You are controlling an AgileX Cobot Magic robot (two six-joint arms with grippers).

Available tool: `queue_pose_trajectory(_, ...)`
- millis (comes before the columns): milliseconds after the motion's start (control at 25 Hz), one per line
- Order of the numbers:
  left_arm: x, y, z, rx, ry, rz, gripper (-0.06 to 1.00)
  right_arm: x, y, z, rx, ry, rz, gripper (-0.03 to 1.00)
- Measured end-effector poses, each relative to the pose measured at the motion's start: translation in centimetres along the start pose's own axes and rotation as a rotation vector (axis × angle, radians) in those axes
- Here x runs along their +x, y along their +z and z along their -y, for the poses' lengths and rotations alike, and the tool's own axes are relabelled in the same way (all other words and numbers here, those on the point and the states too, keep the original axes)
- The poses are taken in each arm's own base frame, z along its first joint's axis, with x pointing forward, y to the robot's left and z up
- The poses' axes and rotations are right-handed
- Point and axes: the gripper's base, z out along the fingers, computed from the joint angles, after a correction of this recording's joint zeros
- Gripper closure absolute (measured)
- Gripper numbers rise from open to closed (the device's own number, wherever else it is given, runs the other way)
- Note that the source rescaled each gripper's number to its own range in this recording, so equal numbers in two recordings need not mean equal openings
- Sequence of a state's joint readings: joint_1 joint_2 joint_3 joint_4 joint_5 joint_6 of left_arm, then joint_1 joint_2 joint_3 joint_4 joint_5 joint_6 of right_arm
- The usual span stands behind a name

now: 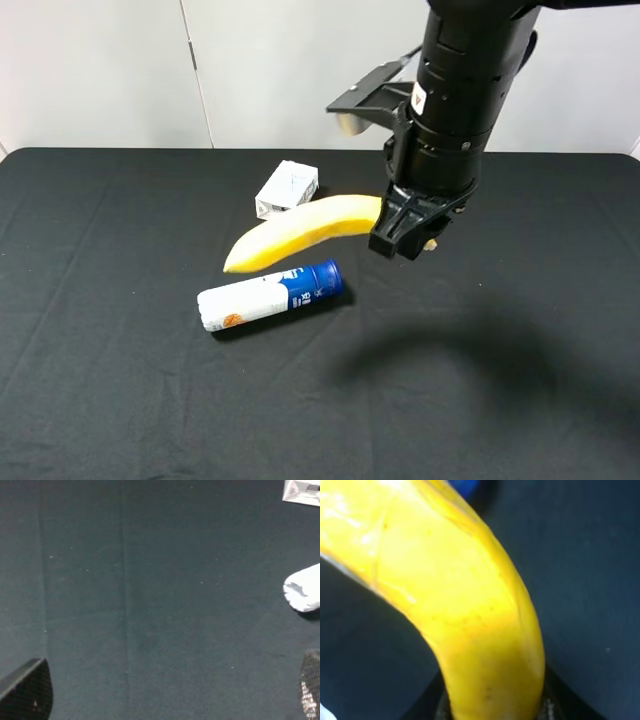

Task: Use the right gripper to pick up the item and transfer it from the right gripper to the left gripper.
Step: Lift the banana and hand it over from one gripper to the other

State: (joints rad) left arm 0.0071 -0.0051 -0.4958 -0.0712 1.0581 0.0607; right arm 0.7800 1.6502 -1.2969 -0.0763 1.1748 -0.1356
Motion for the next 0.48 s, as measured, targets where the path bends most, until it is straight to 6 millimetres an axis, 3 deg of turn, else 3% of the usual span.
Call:
queue_pose_trajectory(280,-0.8,-1.2,0.3,0.026,-0.004,0.022,-0.02,-0.5,-0.1,-1.3,-0.002,-0.073,0.031,0.96)
queue_pose_trajectory(480,-4.1,-1.4,0.4,0.042,0.028,-0.095,-0.02,-0.5,-0.1,-1.3,0.0,-0.076,0.038,0.96)
